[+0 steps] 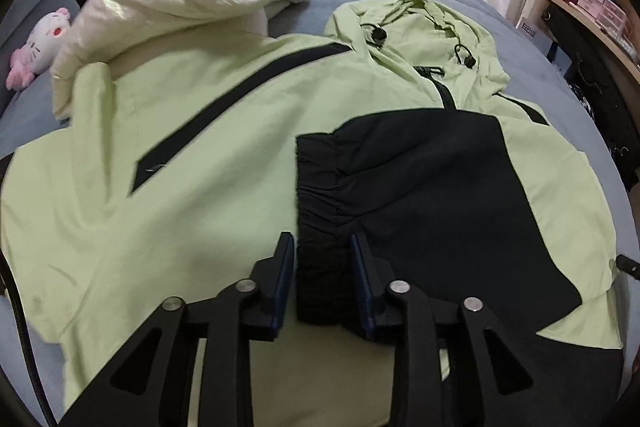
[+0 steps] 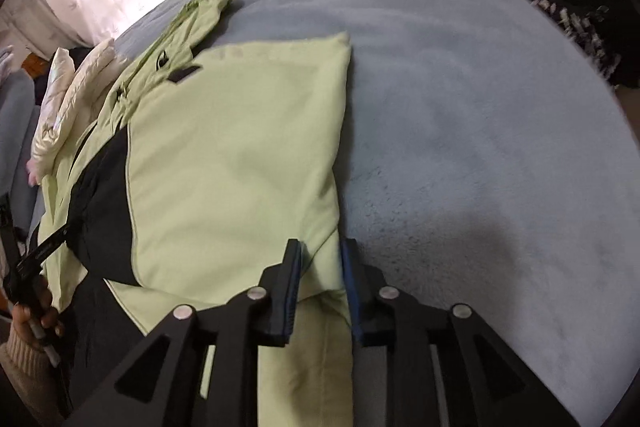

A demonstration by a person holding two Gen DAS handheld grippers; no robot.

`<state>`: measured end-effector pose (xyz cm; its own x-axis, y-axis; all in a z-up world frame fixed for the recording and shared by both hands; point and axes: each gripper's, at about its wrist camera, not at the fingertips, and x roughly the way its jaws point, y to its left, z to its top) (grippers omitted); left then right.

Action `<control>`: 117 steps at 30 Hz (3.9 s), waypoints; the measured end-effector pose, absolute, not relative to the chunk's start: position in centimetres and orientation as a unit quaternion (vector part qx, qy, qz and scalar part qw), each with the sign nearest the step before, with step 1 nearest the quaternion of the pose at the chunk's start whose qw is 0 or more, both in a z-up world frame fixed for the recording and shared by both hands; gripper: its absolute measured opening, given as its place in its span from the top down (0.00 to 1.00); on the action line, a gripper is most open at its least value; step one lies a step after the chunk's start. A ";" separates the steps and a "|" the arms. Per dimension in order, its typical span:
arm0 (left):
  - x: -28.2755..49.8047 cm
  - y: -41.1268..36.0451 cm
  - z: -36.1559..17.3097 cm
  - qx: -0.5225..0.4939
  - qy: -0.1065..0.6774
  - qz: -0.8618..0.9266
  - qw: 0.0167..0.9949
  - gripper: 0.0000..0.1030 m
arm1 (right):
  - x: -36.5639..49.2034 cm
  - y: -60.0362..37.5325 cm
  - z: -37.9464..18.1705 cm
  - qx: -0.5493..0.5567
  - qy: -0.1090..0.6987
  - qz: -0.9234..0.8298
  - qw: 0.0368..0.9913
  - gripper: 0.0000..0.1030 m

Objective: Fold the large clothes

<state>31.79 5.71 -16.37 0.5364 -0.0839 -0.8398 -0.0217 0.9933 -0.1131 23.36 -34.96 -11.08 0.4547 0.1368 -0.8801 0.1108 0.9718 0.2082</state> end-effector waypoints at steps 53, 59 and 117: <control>29.3 -1.7 -10.1 -0.016 0.436 0.000 0.900 0.47 | 24.9 -31.9 -7.6 0.178 0.446 -0.036 0.876 0.68; 25.0 -1.4 -7.5 -0.012 0.414 -0.002 0.910 0.32 | 21.0 -29.8 -5.0 0.176 0.435 -0.017 0.883 0.63; 9.7 29.9 -11.1 -0.325 0.429 -0.024 0.842 0.32 | 9.0 2.0 -2.6 -0.010 0.391 0.165 0.905 0.60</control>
